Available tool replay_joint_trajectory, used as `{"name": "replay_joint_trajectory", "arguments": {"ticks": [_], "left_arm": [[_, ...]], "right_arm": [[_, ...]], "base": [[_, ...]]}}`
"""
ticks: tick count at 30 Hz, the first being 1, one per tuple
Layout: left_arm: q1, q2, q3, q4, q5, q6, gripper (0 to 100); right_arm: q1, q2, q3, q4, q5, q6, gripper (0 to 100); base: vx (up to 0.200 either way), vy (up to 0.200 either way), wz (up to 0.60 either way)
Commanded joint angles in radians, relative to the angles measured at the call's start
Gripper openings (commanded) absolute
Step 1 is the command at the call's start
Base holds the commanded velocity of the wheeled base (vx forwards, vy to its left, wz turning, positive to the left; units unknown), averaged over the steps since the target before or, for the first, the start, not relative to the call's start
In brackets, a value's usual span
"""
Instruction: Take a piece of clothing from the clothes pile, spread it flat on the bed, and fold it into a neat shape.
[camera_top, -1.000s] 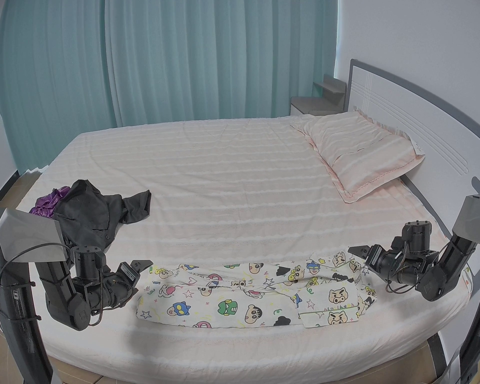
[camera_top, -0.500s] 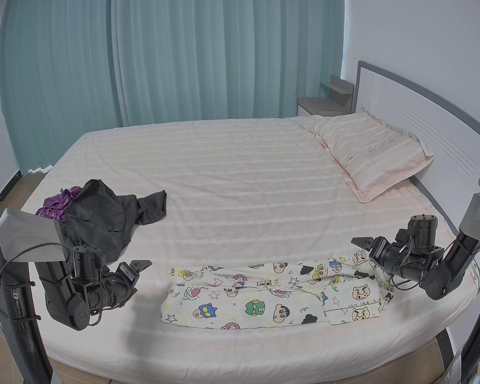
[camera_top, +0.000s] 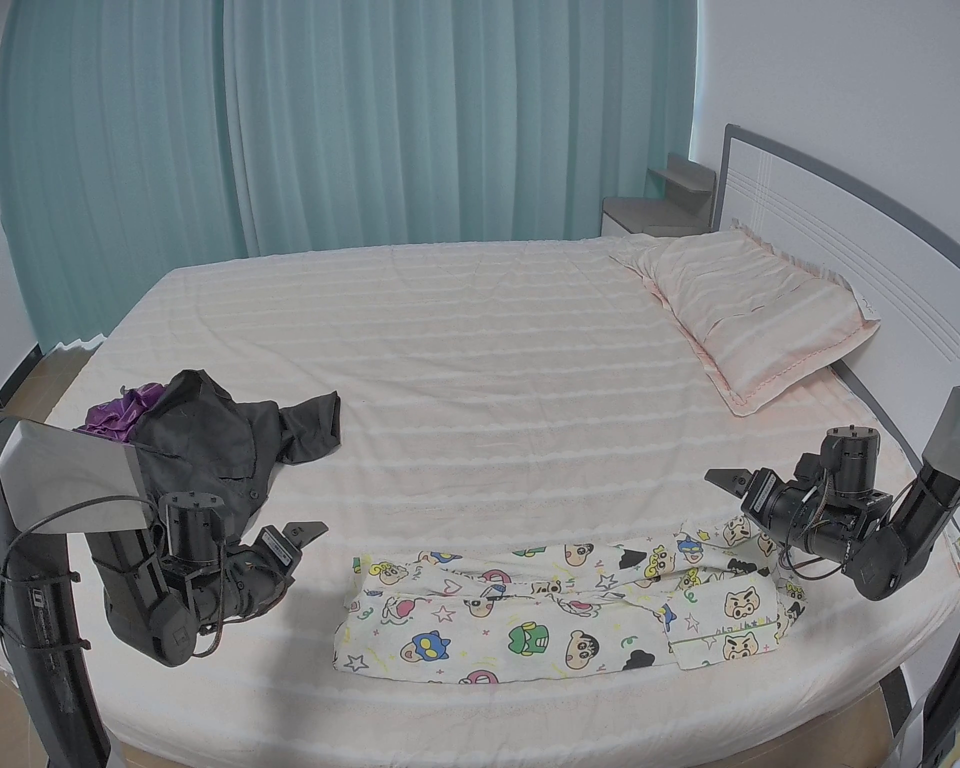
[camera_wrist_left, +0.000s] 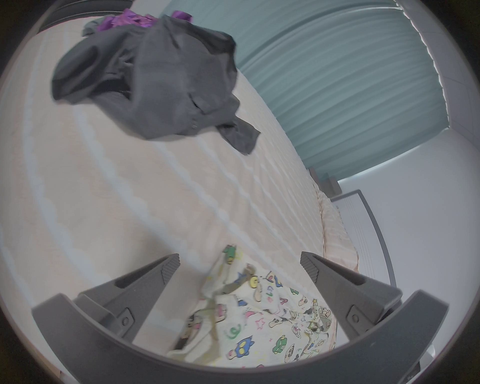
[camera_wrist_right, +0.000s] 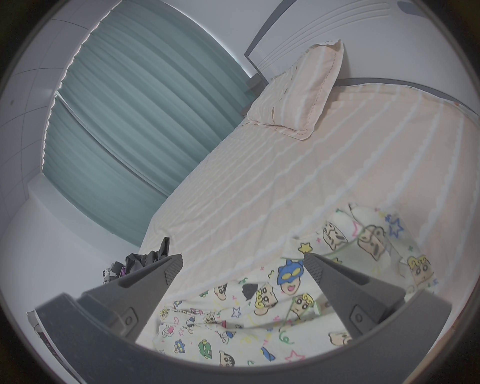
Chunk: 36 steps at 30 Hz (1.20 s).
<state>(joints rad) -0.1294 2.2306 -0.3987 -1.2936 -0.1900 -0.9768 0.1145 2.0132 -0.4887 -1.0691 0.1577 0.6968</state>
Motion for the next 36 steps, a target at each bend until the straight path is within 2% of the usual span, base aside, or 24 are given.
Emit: {"name": "replay_joint_trajectory", "arguments": {"ticks": [1, 4, 5, 8, 13, 18, 26, 36], "left_arm": [[-0.070, 0.017, -0.040, 0.004, 0.004, 0.013, 100], [-0.099, 0.027, -0.077, 0.016, 0.006, 0.055, 100], [-0.125, 0.049, -0.112, 0.039, 0.006, 0.129, 100], [-0.153, 0.080, -0.196, 0.128, 0.006, 0.256, 100], [-0.194, 0.076, -0.293, 0.281, -0.003, 0.306, 100], [-0.207, 0.083, -0.308, 0.336, -0.017, 0.429, 100], [-0.219, 0.084, -0.305, 0.361, -0.045, 0.443, 100], [-0.222, 0.083, -0.269, 0.358, -0.043, 0.448, 100]], "right_arm": [[0.002, -0.008, 0.002, 0.000, 0.002, 0.000, 100], [0.002, -0.008, 0.004, 0.000, 0.002, 0.000, 100], [0.008, -0.008, 0.004, 0.000, 0.002, 0.000, 100], [0.016, -0.010, 0.009, -0.002, 0.002, 0.000, 100], [0.024, -0.014, 0.019, -0.015, 0.002, 0.000, 100], [0.024, -0.016, 0.021, -0.017, 0.002, 0.000, 100], [0.027, -0.013, 0.021, -0.015, 0.002, 0.001, 100], [0.027, -0.007, 0.019, -0.015, 0.002, 0.001, 100]], "base": [[0.000, 0.000, 0.00], [0.000, 0.000, 0.00], [0.000, 0.000, 0.00], [0.000, 0.000, 0.00], [0.000, 0.000, 0.00], [0.000, 0.000, 0.00], [0.000, 0.000, 0.00], [0.000, 0.000, 0.00]]}}
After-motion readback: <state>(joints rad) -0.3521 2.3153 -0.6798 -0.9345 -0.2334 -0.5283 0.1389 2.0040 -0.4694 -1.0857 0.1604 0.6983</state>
